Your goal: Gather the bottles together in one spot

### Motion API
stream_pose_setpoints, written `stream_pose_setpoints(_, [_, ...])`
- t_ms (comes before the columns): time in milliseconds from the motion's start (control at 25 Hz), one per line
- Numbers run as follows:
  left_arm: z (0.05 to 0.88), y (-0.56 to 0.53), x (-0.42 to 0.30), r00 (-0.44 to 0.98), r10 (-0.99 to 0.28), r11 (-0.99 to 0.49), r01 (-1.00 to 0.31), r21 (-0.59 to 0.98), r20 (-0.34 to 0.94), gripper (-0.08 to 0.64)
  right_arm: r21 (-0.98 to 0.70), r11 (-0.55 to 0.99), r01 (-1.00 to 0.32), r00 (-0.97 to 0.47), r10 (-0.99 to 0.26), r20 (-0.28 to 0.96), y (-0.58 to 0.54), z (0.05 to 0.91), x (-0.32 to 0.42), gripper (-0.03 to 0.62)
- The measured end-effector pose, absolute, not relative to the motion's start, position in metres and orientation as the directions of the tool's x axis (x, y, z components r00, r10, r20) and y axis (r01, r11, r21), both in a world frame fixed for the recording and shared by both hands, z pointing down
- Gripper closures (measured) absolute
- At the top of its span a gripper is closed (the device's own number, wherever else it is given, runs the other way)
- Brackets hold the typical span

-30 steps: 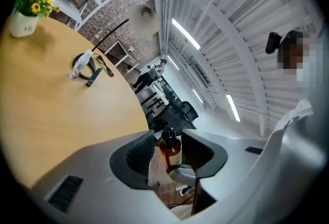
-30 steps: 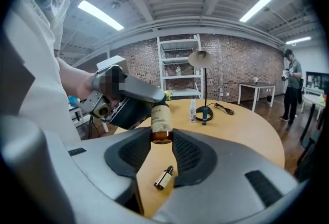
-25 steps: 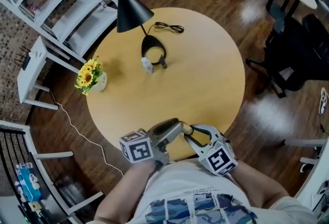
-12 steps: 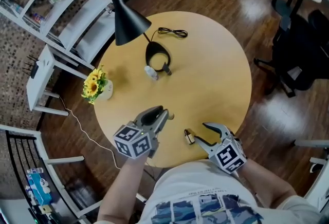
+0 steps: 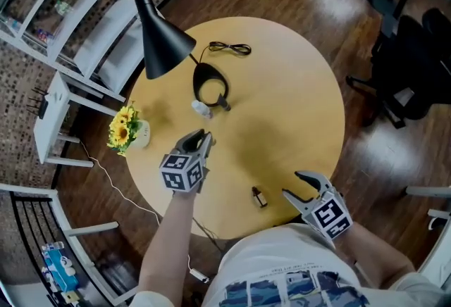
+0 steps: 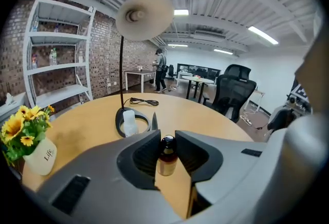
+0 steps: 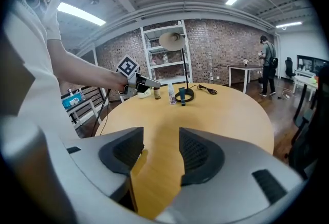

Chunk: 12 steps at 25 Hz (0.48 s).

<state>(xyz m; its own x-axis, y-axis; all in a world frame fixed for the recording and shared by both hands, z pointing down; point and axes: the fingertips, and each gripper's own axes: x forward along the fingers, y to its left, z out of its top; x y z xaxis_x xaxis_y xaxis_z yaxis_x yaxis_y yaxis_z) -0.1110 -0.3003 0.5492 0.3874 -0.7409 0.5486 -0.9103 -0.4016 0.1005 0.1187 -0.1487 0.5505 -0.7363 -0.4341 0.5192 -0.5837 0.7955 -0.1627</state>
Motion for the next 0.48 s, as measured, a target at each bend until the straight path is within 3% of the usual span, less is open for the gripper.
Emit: stream_pose_setpoints(480, [0.633, -0.36, -0.138, 0.26, -0.776, -0.318, -0.948, -0.001, 0.575, 0.474, -0.18, 0.731, -0.659, -0.664, -0.451, 0.596, -0.169, 0.59, 0.167, 0.35])
